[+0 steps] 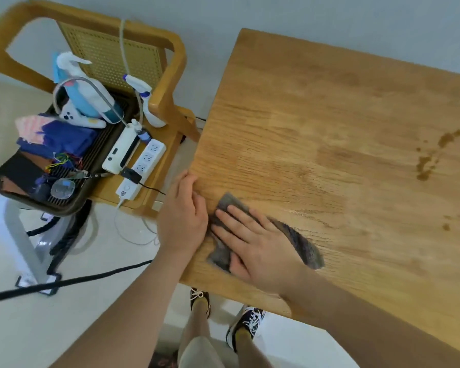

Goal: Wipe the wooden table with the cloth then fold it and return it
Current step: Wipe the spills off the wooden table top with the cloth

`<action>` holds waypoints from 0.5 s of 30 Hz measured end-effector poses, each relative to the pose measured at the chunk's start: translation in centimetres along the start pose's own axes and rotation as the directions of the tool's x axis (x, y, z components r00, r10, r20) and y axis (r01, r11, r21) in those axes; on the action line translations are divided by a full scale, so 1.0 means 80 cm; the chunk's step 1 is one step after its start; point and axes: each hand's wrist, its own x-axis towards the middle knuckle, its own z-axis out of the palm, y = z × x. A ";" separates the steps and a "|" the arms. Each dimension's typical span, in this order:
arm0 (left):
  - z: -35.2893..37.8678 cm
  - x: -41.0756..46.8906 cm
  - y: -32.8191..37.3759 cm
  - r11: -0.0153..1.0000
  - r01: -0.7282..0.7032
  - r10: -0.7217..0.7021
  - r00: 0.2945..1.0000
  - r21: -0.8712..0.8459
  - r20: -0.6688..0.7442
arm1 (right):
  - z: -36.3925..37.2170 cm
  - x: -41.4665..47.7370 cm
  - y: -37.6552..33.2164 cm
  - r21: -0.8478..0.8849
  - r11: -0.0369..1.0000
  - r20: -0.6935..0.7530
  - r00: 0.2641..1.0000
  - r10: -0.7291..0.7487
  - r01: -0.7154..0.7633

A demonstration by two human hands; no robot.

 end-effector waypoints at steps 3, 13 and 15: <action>0.002 0.006 0.005 0.997 0.016 -0.018 0.999 0.078 0.031 | -0.022 -0.007 0.073 0.014 0.985 -0.046 0.984 0.174 -0.173; 0.008 0.006 0.004 0.987 -0.023 0.014 0.998 0.157 0.058 | -0.004 0.035 -0.002 -0.010 0.952 -0.060 0.950 0.305 -0.306; 0.007 0.005 0.004 0.987 -0.015 0.004 0.997 0.157 0.071 | -0.002 0.016 -0.006 0.012 0.984 -0.031 0.983 0.181 -0.180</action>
